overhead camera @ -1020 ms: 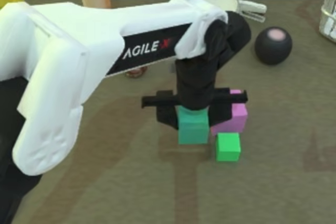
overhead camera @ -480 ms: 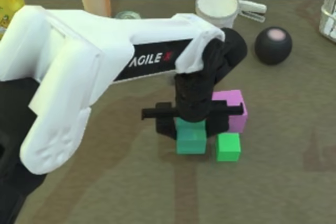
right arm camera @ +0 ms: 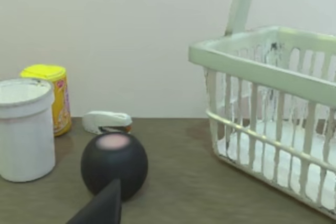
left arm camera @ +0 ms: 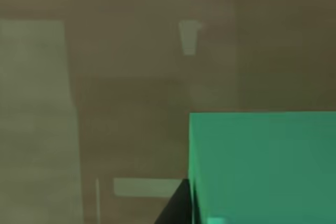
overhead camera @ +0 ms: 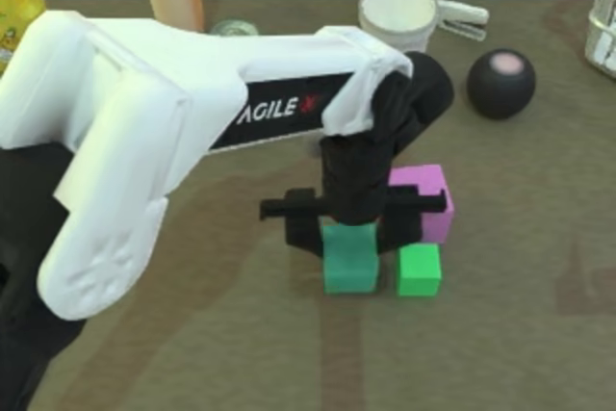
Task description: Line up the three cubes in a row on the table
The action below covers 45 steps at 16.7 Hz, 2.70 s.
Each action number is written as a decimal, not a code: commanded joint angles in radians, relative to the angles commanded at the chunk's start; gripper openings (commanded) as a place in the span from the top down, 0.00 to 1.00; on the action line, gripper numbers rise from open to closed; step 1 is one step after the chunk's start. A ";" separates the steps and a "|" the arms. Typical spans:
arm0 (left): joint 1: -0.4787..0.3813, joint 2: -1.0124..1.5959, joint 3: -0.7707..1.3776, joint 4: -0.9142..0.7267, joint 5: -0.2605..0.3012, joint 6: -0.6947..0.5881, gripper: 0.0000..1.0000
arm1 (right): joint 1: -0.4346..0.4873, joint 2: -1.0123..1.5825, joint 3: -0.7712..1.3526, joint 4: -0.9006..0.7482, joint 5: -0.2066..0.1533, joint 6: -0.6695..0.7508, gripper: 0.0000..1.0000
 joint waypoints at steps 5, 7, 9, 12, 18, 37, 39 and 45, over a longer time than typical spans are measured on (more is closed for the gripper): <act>0.000 0.000 0.000 0.000 0.000 0.000 0.00 | 0.000 0.000 0.000 0.000 0.000 0.000 0.00; 0.000 0.000 0.000 0.000 0.000 0.000 0.00 | 0.000 0.000 0.000 0.000 0.000 0.000 0.00; 0.000 0.000 0.000 0.000 0.000 0.000 0.00 | 0.000 0.000 0.000 0.000 0.000 0.000 0.00; 0.003 -0.001 0.000 0.000 0.000 0.000 0.00 | 0.000 0.000 0.000 0.000 0.000 0.000 0.00; 0.012 -0.035 0.105 -0.148 -0.001 -0.004 0.00 | 0.000 0.000 0.000 0.000 0.000 0.000 0.00; 0.301 -0.742 -0.425 0.120 -0.017 0.102 0.00 | 0.156 0.662 0.603 -0.387 0.000 0.063 0.00; 0.383 -0.974 -0.620 0.233 -0.020 0.161 0.00 | 0.201 0.897 0.785 -0.506 0.002 0.082 0.00; 0.608 -1.657 -1.209 0.578 -0.020 0.405 0.00 | 0.333 1.594 1.306 -0.862 0.001 0.136 0.00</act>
